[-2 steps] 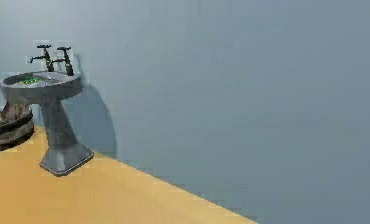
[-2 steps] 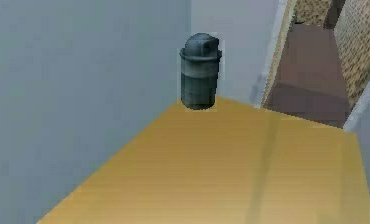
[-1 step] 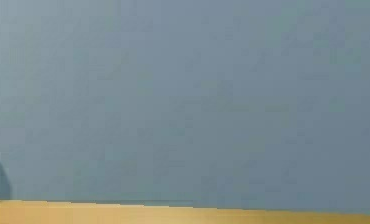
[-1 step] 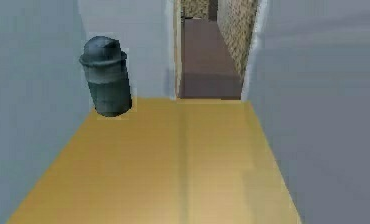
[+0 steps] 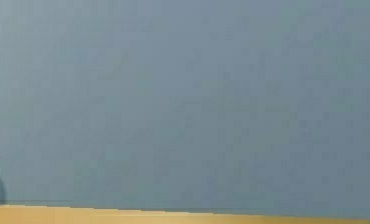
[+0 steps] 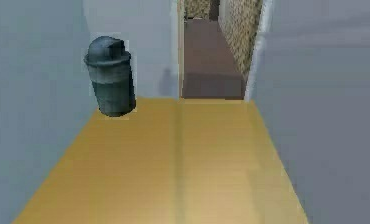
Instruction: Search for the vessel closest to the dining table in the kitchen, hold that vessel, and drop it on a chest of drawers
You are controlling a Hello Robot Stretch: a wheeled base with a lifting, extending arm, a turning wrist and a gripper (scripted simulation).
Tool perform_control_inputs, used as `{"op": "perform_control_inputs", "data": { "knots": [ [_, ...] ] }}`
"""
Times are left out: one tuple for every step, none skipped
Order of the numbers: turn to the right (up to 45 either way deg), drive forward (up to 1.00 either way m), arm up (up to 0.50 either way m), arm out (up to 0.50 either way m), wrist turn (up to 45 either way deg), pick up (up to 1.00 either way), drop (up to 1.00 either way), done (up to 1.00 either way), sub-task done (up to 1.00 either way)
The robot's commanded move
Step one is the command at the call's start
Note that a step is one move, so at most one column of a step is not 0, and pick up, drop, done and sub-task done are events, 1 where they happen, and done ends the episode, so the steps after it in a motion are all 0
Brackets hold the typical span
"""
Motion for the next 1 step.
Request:
{"op": "perform_control_inputs", "data": {
  "knots": [
    [-45.0,0.00,0.00,0.00,0.0,0.00,0.00,0.00,0.00]
  ]
}}
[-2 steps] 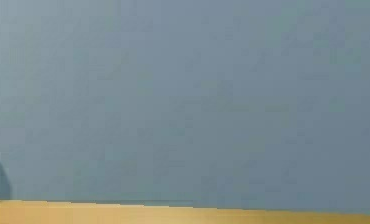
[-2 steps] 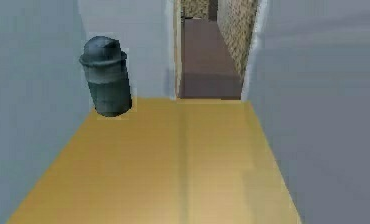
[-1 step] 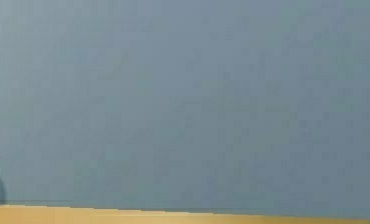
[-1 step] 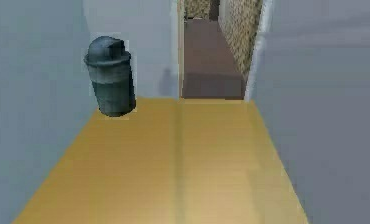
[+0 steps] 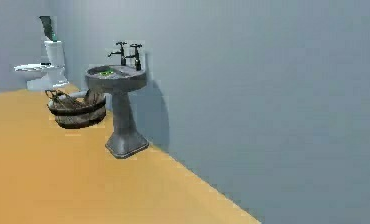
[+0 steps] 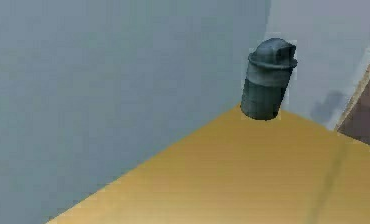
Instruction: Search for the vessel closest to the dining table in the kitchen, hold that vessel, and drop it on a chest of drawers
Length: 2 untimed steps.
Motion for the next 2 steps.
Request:
{"op": "perform_control_inputs", "data": {
  "knots": [
    [-36.0,0.00,0.00,0.00,0.0,0.00,0.00,0.00,0.00],
    [0.0,1.00,0.00,0.00,0.0,0.00,0.00,0.00,0.00]
  ]
}}
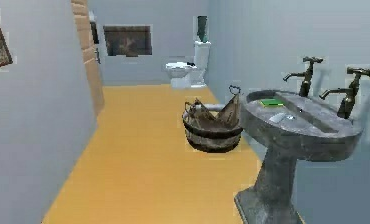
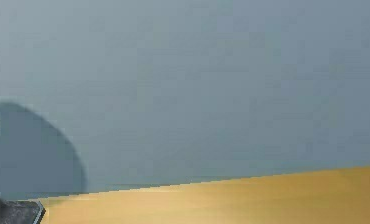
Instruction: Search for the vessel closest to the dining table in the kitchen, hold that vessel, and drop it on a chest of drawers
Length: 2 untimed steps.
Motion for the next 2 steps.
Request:
{"op": "perform_control_inputs", "data": {
  "knots": [
    [-6.0,0.00,0.00,0.00,0.0,0.00,0.00,0.00,0.00],
    [0.0,0.50,0.00,0.00,0.0,0.00,0.00,0.00,0.00]
  ]
}}
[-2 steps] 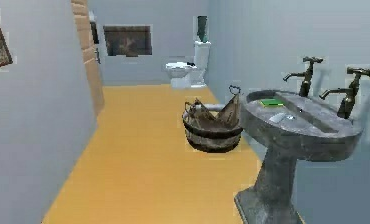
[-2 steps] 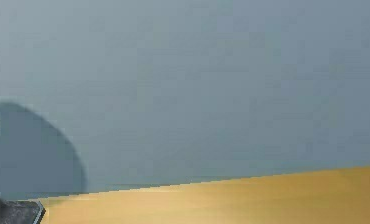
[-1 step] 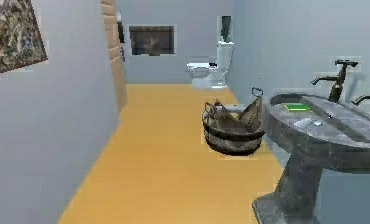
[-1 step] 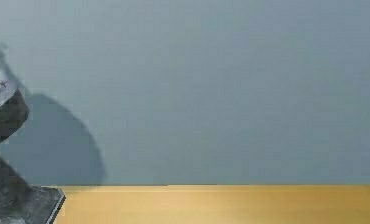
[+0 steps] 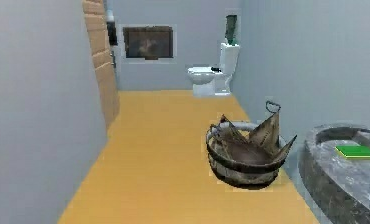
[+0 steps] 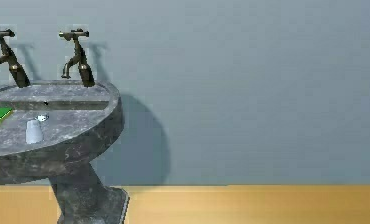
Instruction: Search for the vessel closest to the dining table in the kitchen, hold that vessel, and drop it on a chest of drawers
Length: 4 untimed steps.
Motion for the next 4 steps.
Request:
{"op": "perform_control_inputs", "data": {
  "knots": [
    [-9.0,0.00,0.00,0.00,0.0,0.00,0.00,0.00,0.00],
    [0.0,1.00,0.00,0.00,0.0,0.00,0.00,0.00,0.00],
    [0.0,1.00,0.00,0.00,0.0,0.00,0.00,0.00,0.00],
    [0.0,1.00,0.00,0.00,0.0,0.00,0.00,0.00,0.00]
  ]
}}
